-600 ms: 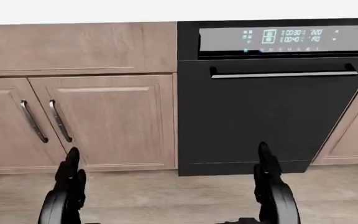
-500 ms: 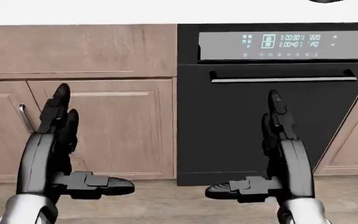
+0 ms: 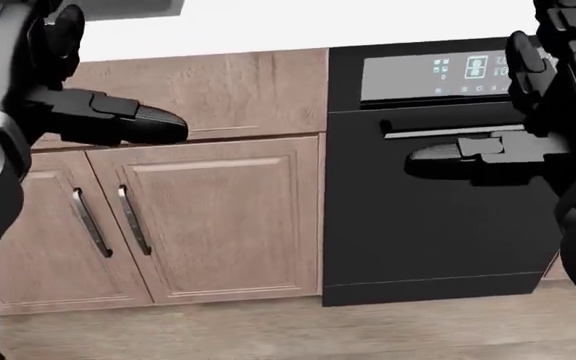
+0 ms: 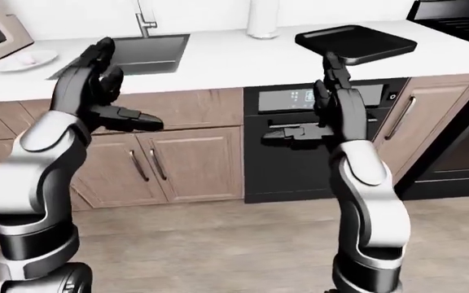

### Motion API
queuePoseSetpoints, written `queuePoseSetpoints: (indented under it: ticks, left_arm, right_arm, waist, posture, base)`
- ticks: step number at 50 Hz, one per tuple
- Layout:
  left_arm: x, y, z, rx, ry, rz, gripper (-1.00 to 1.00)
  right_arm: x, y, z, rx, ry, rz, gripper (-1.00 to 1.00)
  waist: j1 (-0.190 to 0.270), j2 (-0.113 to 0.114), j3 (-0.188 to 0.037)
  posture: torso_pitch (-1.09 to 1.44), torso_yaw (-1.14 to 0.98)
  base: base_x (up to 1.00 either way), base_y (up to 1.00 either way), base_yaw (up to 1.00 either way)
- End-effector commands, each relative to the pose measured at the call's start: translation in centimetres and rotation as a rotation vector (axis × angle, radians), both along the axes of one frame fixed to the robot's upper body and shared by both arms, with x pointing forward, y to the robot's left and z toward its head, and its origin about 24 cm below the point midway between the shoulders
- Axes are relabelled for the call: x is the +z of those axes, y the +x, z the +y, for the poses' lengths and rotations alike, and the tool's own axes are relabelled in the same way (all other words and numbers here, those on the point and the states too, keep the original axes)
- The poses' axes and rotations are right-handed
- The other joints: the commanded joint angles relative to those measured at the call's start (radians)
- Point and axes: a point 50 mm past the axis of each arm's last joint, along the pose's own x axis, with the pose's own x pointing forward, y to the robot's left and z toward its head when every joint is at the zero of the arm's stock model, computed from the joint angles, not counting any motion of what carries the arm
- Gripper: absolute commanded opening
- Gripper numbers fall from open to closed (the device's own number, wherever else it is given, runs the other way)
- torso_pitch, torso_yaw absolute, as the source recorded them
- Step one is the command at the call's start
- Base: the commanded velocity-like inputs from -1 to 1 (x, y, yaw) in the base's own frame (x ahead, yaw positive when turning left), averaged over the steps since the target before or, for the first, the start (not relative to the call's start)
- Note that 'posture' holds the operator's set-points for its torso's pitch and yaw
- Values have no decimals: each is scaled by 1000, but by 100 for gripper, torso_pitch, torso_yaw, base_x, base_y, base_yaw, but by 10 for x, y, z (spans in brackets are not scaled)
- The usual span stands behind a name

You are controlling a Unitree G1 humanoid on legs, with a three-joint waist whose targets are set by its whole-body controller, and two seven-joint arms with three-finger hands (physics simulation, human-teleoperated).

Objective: Move the dessert items from the plate to the tray.

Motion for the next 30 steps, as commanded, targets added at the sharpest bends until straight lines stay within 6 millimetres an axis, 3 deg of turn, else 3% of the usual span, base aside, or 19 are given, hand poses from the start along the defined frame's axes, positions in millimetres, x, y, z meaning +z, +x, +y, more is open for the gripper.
queuePoseSetpoints:
  ticks: [1,2,3,4,5,6,14,15,16,17,18,20,21,23,25,27,28,29,30]
  left_arm:
    - [12,-6,7,27,2,-75,100]
    - [14,-10,9,40,-19,-86,100]
    - [13,-14,8,32,-6,-88,100]
    - [12,-16,9,28,-3,-86,100]
    - [13,-17,10,31,-3,-92,100]
    - [11,-16,12,41,11,-90,100]
    - [7,-19,17,47,0,-99,100]
    - [7,-20,16,48,5,-107,100]
    - [9,-19,17,53,-12,-113,100]
    - [10,-20,18,56,-1,-119,100]
    - [10,-21,19,56,-4,-118,100]
    - [9,-22,19,59,3,-117,100]
    - [9,-23,20,58,7,-124,100]
    - [5,-21,21,65,11,-126,100]
    - [5,-22,20,56,-7,-139,100]
    - [2,-23,19,63,-6,-131,100]
    - [2,-24,19,58,-7,-126,100]
    - [4,-23,19,55,-3,-128,100]
    - [2,-20,19,56,14,-129,100]
  right_arm:
    - [22,-8,10,34,2,-113,100]
    - [22,-9,12,34,-9,-114,100]
    - [22,-9,14,35,-6,-114,100]
    - [23,-11,15,34,-9,-117,100]
    - [23,-12,17,41,-15,-117,100]
    - [25,-17,17,41,-21,-123,100]
    - [27,-25,15,30,-26,-131,100]
    - [30,-25,15,30,-28,-138,100]
    - [31,-24,15,32,-29,-144,100]
    - [32,-24,15,28,-34,-147,100]
    - [33,-24,15,33,-31,-152,100]
    - [33,-23,16,32,-23,-160,100]
    - [33,-23,17,34,-25,-161,100]
    - [35,-21,16,36,-18,-165,100]
    - [36,-18,16,41,-25,-165,100]
    - [37,-17,20,45,-28,-176,100]
    - [37,-17,20,47,-27,-176,100]
    - [36,-16,21,48,-27,-176,100]
    - [35,-15,19,43,-24,-178,100]
  waist:
    - [12,-6,-22]
    - [10,22,-25]
    - [8,68,-37]
    - [0,81,-51]
    - [21,55,-27]
    - [13,50,-13]
    - [31,-46,-3]
    - [31,-62,-8]
    - [25,-103,-23]
    - [12,-68,-4]
    - [18,-84,-18]
    - [15,-90,-35]
    - [14,-89,-34]
    - [9,-62,-13]
    - [6,-14,-7]
    - [20,105,-39]
    - [17,28,-10]
    - [21,37,-10]
    - [28,30,-16]
  posture:
    - [0,0]
    - [0,0]
    - [0,0]
    - [0,0]
    - [0,0]
    - [0,0]
    - [0,0]
    - [0,0]
    - [0,0]
    - [0,0]
    - [0,0]
    - [0,0]
    - [0,0]
    - [0,0]
    - [0,0]
    - [0,0]
    - [0,0]
    - [0,0]
    - [0,0]
  base:
    - [0,82,0]
    - [0,82,0]
    - [0,82,0]
    - [0,82,0]
    - [0,81,0]
    - [0,82,0]
    - [0,82,0]
    - [0,82,0]
    - [0,81,0]
    - [0,82,0]
    - [0,81,0]
    - [0,81,0]
    - [0,81,0]
    - [0,82,0]
    - [0,81,0]
    - [0,82,0]
    - [0,80,0]
    - [0,81,0]
    - [0,81,0]
